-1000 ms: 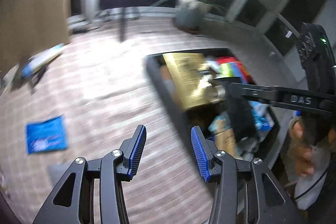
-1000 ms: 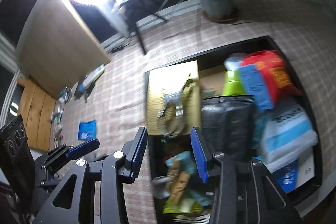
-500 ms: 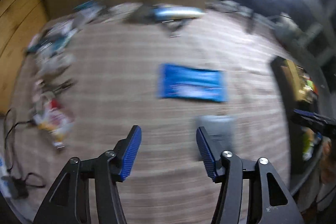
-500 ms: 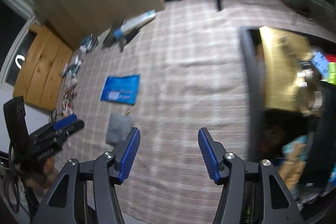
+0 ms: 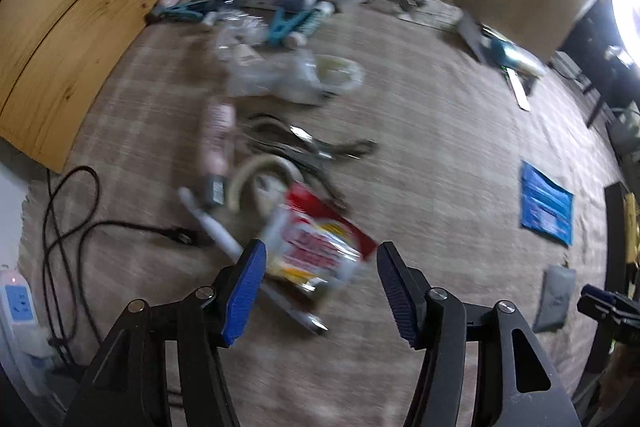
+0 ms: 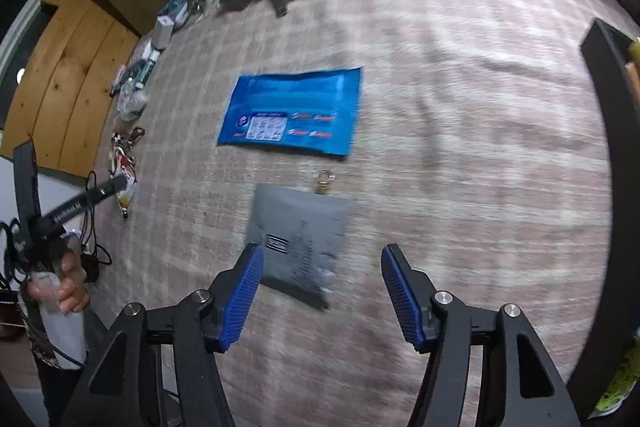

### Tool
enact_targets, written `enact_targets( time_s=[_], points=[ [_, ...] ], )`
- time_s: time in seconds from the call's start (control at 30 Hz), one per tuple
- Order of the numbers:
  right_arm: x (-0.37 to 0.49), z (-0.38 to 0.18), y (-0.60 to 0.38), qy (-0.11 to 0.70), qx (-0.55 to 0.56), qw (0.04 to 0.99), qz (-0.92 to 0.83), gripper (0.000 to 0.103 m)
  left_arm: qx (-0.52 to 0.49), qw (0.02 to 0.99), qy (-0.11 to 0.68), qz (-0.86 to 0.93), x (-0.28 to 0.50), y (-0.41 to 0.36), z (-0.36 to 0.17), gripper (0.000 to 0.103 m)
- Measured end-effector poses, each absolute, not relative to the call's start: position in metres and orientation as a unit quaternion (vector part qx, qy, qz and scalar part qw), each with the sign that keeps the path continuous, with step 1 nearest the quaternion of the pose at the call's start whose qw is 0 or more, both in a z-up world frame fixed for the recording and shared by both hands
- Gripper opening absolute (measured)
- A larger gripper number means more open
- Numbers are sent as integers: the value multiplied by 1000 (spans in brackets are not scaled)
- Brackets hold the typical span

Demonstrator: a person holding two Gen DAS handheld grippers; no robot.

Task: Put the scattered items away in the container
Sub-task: 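Return both open grippers over the cloth toward the coffee-mate packet, then grasp the red Coffee-mate packet with the left gripper while the right grasps the grey sachet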

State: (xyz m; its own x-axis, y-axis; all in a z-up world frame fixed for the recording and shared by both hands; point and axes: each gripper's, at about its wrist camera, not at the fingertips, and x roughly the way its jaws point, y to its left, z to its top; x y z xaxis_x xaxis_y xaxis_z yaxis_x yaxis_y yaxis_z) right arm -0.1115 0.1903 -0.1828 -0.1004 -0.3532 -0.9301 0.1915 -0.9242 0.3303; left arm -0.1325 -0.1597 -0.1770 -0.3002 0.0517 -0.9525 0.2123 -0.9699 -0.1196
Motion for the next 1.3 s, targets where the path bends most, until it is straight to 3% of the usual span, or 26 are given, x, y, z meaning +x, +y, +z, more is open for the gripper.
enact_targets(
  time_s=[0.3,0.47,0.67,0.8,0.93,1.03,1.1,1.3],
  points=[
    [-115,-190,160,-27,652,168,-739,58,592,28,128,-795,-136,-172,-183,65],
    [-113,-191,146,4,649,169,-742,63,602,4,86,-794,-129,-141,-193,66],
    [-104,-195,127,54,646,175,-741,64,599,-44,43,-798,-116,-92,-193,66],
    [-98,-201,119,97,640,178,-741,64,585,-24,-13,-810,-109,-61,-194,65],
    [-92,-204,115,128,631,180,-744,64,588,-29,7,-808,-113,-54,-191,62],
    [-93,-203,119,125,630,181,-745,57,589,-19,25,-808,-113,-57,-185,61],
    [-95,-202,124,121,630,181,-746,47,588,-16,33,-808,-113,-61,-184,62],
    [-102,-200,144,82,634,186,-746,28,600,1,46,-799,-129,-72,-196,68]
  ],
)
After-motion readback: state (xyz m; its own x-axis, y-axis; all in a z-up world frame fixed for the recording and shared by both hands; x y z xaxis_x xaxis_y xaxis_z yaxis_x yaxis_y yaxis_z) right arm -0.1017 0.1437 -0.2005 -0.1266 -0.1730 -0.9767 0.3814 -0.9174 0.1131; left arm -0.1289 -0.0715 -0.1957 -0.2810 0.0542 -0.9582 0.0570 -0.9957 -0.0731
